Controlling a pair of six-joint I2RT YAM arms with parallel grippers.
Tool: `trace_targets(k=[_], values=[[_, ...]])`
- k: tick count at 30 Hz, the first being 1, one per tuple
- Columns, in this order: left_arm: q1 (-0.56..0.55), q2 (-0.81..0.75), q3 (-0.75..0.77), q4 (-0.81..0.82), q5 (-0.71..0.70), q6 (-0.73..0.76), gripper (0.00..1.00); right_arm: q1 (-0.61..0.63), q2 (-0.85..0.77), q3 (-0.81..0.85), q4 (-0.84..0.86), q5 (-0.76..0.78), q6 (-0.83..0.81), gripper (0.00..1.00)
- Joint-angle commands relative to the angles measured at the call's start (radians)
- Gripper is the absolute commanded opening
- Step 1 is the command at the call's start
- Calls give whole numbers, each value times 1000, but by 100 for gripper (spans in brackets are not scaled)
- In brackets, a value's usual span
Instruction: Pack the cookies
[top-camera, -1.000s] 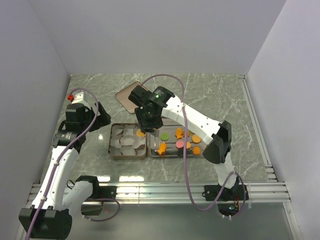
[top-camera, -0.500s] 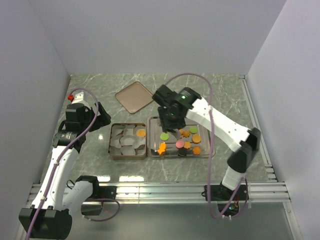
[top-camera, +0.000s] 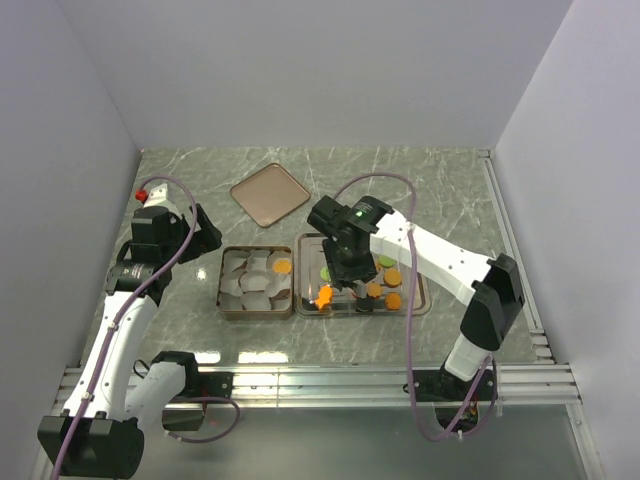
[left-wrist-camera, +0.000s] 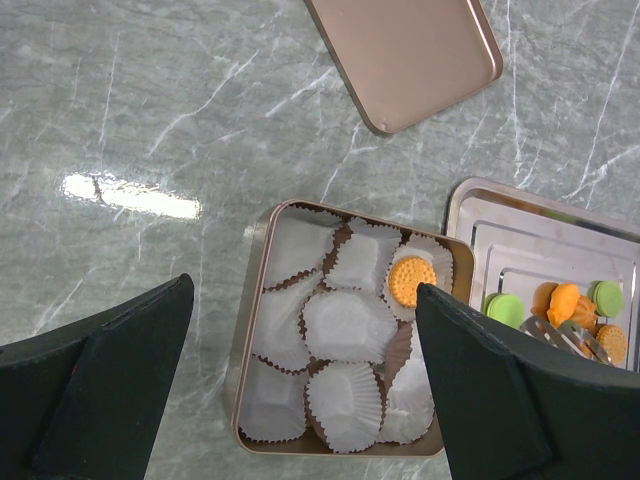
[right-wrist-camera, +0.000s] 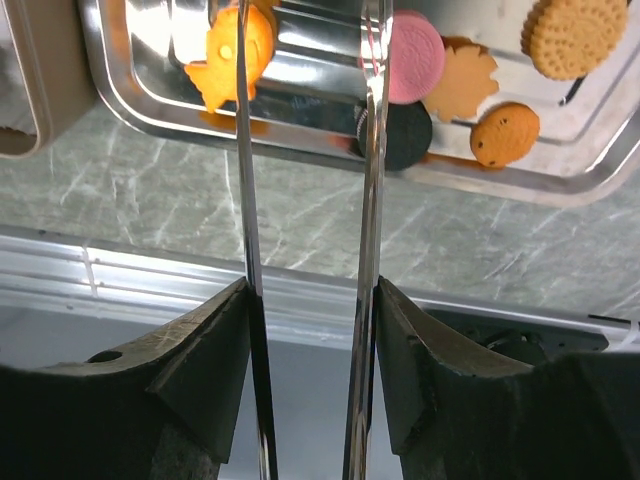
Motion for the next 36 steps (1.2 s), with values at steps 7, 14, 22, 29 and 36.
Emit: trace_targets(k=[7,14,22,29,36], values=[[-7,-7,2,25,-7,-4,100,9,106,117,34,-2,-12,57],[-9,-18,0,25,-7,-4,99,18,156,155,6,11,-20,57],[-9,-21,0,25,-7,-6,99,23,167,129,-11,19,-17,47],[-10,-22,0,23,-7,-6,99,21,162,173,-44,53,-8,41],[-16,-10,2,23,-7,-4,99,23,198,474,-172,101,3,41]])
